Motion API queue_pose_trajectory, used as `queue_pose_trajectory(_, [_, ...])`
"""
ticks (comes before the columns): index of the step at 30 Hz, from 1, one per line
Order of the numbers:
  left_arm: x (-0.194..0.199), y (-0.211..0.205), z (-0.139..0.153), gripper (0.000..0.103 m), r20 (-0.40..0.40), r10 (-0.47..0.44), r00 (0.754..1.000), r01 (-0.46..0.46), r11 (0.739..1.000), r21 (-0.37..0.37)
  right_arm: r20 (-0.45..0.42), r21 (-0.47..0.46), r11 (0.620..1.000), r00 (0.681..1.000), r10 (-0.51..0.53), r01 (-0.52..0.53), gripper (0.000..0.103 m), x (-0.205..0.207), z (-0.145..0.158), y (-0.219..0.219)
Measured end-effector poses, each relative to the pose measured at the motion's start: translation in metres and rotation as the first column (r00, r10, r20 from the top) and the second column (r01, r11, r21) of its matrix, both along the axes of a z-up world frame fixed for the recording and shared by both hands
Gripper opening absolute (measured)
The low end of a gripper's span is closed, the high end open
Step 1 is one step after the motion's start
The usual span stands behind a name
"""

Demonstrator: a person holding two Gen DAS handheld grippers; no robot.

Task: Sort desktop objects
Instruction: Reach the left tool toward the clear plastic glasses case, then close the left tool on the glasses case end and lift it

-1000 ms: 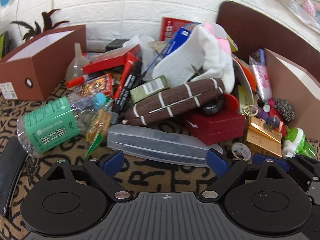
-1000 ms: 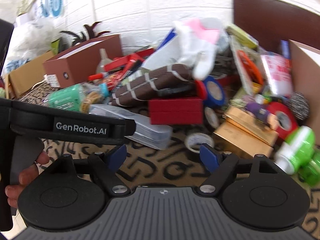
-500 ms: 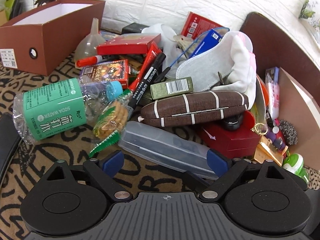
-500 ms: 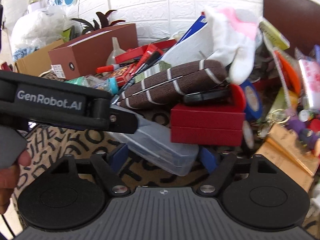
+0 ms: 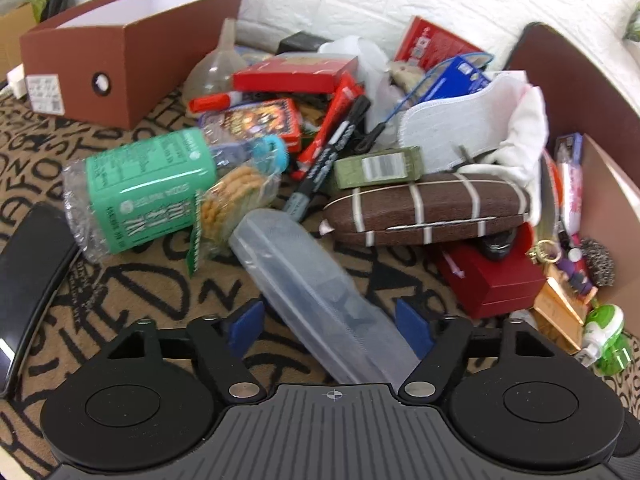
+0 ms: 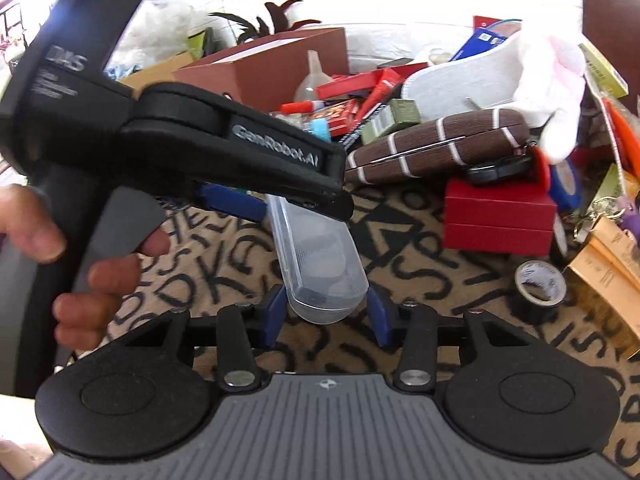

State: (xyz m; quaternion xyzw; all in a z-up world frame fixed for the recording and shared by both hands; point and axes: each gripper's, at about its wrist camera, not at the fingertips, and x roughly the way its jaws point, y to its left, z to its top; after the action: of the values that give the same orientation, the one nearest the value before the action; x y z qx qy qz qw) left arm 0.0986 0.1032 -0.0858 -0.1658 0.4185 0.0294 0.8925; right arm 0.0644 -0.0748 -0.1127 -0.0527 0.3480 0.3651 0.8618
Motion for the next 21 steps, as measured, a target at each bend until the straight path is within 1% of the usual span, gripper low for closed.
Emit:
queue_pose_trajectory(3, [0.004,0.008,-0.004,0.086,-0.013,0.052,0.999,-0.052,0.998,-0.031,0.001,-0.01,1.0,1.0,-0.007,0.007,0.05,0.003,0.002,0.002])
queue_pose_trajectory(4, [0.006,0.009,-0.005,0.088,-0.019,0.069,0.997,-0.069,0.997,-0.03,-0.002,-0.01,1.0,1.0,-0.015,0.015,0.052,0.005,0.002,0.001])
queue_pose_trajectory(6, [0.012,0.011,-0.006,0.088,-0.026,0.08,0.996,-0.081,0.996,-0.023,-0.004,-0.014,1.0,1.0,-0.023,0.023,0.053,0.008,0.004,0.007])
queue_pose_trajectory(9, [0.018,0.01,-0.006,0.086,-0.034,0.065,0.997,-0.065,0.998,-0.014,0.016,-0.022,1.0,1.0,-0.013,0.013,0.056,0.012,0.004,0.016])
queue_pose_trajectory(10, [0.018,0.009,-0.006,0.081,-0.033,0.059,0.998,-0.059,0.998,-0.012,0.024,-0.021,1.0,1.0,-0.009,0.009,0.057,0.015,0.004,0.019])
queue_pose_trajectory(11, [0.018,0.008,-0.006,0.071,-0.031,0.05,0.998,-0.05,0.999,-0.011,0.03,-0.017,1.0,1.0,-0.007,0.008,0.057,0.016,0.004,0.021])
queue_pose_trajectory(13, [0.016,0.006,-0.004,0.063,-0.026,0.035,0.999,-0.035,0.999,-0.017,0.023,-0.018,1.0,1.0,-0.007,0.008,0.056,0.019,0.002,0.025])
queue_pose_trajectory(17, [0.013,-0.002,-0.003,0.058,-0.051,-0.003,0.999,0.001,0.999,-0.044,0.024,-0.036,0.999,1.0,0.017,-0.016,0.052,0.012,0.004,0.018])
queue_pose_trajectory(21, [0.005,-0.03,-0.004,0.056,-0.069,-0.097,0.993,0.093,0.994,-0.055,-0.016,-0.04,0.999,1.0,0.0,0.0,0.052,-0.003,0.007,-0.007])
